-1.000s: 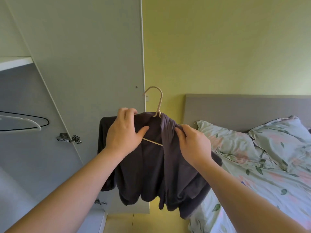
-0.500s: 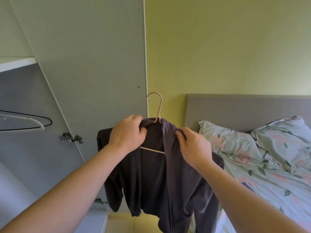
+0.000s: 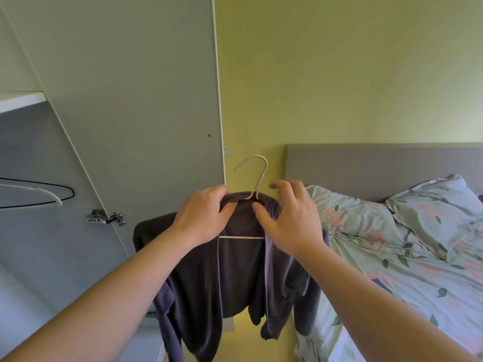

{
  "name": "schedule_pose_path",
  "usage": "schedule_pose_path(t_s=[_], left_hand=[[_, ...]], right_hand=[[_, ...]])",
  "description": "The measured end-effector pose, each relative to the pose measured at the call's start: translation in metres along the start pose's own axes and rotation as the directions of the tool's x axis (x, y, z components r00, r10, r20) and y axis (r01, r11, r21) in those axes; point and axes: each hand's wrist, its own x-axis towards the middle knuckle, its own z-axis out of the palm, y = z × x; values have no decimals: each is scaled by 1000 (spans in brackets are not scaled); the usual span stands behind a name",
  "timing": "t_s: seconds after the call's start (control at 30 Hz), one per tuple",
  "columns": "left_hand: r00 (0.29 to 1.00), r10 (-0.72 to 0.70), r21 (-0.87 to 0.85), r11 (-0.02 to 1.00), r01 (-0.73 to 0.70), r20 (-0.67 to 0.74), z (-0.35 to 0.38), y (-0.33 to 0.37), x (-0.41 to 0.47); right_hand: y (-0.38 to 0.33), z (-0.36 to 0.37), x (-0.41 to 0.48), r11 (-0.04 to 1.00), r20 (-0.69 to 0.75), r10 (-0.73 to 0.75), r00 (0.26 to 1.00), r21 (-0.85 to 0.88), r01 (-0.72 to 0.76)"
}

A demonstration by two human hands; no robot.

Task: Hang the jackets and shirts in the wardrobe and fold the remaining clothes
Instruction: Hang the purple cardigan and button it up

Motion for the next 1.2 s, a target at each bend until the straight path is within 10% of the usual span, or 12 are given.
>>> schedule_pose_path(t_s=[0.47, 0.83, 1.03, 1.2], left_hand=[[987, -128, -108, 984, 138, 92, 2, -16, -4], [988, -153, -97, 983, 156, 32, -7, -35, -2], [982, -188, -148, 972, 185, -7, -19, -51, -4], [975, -222, -157, 964, 215, -25, -18, -61, -4]], right_hand=[[8, 0, 18, 951, 33, 235, 972, 200, -236], [12, -8, 2, 977, 21, 62, 998, 203, -65], [32, -8, 9, 980, 486, 138, 863, 58, -190], [19, 10, 8, 976, 437, 92, 895, 138, -168]])
